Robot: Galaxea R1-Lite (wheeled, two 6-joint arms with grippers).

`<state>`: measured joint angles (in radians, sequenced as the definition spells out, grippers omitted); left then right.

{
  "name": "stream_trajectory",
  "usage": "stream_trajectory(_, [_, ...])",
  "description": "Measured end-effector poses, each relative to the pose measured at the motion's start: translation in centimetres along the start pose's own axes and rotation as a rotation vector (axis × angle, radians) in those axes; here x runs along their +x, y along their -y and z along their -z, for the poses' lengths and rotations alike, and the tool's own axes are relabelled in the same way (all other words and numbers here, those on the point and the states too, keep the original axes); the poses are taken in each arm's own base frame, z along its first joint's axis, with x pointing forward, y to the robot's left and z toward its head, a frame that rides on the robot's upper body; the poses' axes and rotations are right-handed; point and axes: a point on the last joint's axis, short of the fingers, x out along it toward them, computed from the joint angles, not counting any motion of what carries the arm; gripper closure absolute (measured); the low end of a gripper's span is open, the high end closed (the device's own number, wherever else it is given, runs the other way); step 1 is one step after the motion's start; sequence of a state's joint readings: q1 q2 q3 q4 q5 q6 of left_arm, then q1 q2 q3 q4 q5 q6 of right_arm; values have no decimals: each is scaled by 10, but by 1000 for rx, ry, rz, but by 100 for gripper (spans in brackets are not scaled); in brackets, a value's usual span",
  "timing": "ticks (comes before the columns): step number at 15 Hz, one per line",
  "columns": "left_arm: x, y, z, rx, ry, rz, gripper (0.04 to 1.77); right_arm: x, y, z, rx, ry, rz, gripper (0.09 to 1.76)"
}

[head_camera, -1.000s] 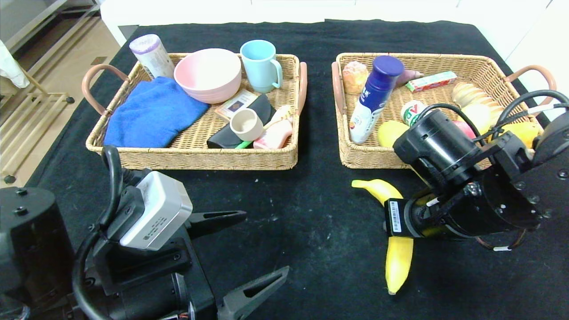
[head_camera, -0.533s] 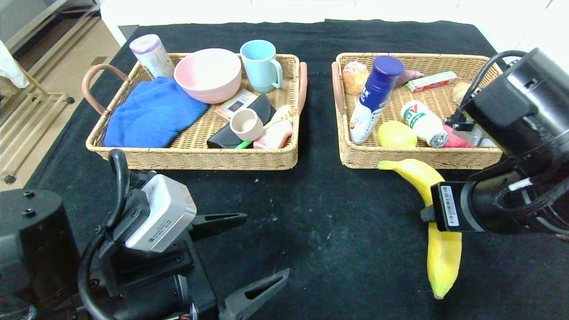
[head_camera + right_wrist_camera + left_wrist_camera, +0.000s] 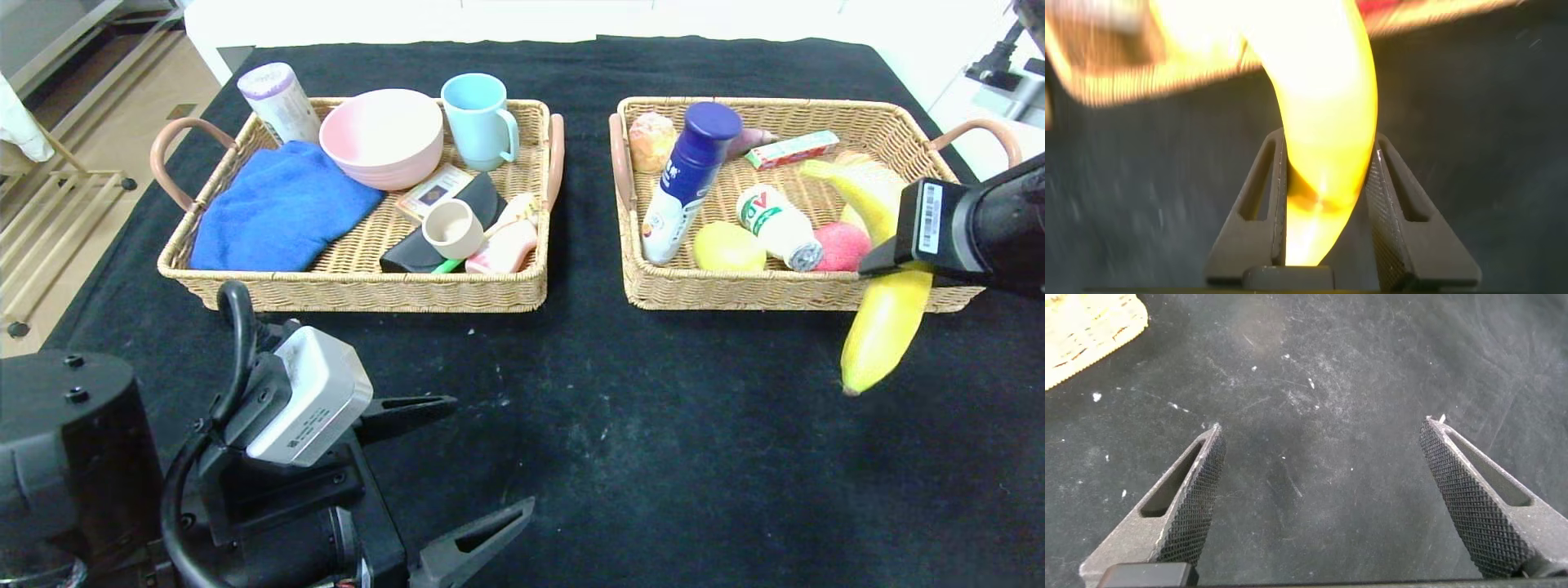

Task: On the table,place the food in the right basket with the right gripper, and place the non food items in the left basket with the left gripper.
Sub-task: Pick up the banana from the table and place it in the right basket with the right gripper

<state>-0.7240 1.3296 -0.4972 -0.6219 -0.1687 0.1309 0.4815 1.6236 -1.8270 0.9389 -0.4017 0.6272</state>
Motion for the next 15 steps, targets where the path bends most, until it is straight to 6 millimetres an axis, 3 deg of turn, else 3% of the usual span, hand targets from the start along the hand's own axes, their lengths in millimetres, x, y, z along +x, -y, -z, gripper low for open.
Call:
stream_trajectory(7, [2, 0, 2, -1, -10, 3, 9, 32, 12, -53, 256, 225, -12, 120])
stream_trajectory(15, [3, 1, 4, 12, -20, 9, 9, 52, 27, -83, 400, 401, -35, 120])
